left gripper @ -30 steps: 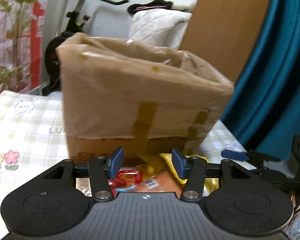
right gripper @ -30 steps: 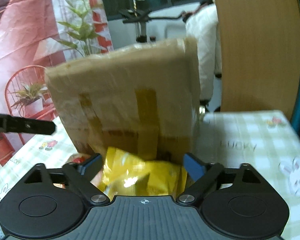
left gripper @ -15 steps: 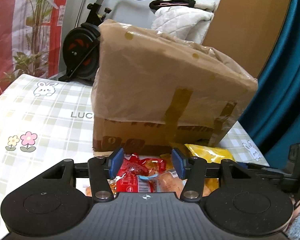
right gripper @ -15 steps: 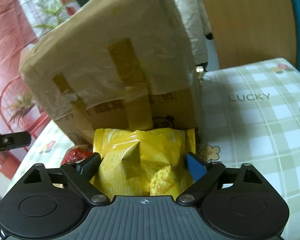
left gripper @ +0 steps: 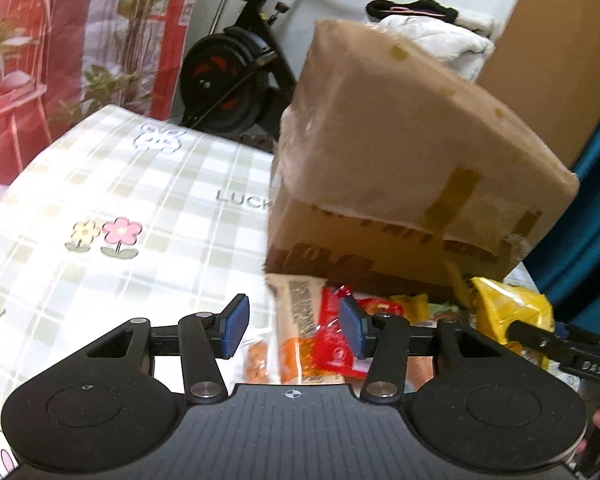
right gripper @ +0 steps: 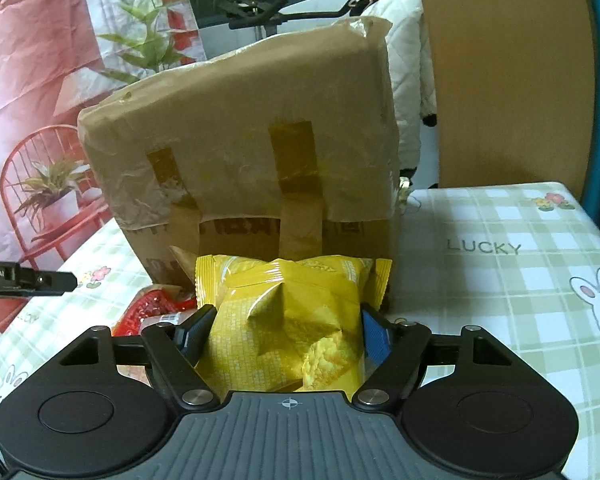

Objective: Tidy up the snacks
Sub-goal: 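Grasp the red packet with the left tool while the right tool grasps the yellow chip bag, then carry the red packet and yellow bag into the box and open both tools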

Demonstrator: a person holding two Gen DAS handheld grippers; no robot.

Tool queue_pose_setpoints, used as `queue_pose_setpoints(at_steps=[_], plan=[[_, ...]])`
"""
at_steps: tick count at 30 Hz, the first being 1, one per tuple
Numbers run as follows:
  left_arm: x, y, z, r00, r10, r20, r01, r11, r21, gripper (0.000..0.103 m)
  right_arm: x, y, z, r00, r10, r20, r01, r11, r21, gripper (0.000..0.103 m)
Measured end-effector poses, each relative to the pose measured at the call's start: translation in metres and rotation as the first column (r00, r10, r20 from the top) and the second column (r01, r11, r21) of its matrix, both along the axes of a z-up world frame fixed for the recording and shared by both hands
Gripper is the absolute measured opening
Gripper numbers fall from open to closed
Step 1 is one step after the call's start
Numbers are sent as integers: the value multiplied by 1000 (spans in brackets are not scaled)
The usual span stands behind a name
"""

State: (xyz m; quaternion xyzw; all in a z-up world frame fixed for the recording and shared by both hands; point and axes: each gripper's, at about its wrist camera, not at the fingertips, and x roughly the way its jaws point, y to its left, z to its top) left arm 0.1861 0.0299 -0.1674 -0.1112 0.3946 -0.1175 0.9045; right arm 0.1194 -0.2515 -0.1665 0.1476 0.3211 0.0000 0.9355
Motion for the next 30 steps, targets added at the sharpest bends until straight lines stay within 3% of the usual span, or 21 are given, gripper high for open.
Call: queue_pose_setpoints(at_steps=[8,11,14,17,21,30], plan=[[8,-25,-18,998,-70,-7,70,996,46,43,-2,3,0,1000,2,-1,-2,1000,-20,72],[17,-39,-24,992,-125,6,125,989,77,33,-3,3,0,1000,1,-3,-1,1000,-18,72],[25,-52,-32,989,-151,5,149,982,113,33,-5,3,1,1000,4,2,-4,1000,-16,72],[28,-64,-40,983,-182,13,177,971,158,36,-7,2,1,1000,6,1,-6,1000,-14,72],[25,-77,-42,979,-198,42,185,959,213,48,-8,1,-1,1000,1,-5,-1,1000,-11,72],[29,-95,-45,970,-235,64,205,931,303,59,-9,2,-3,1000,2,-10,-2,1000,-2,72]])
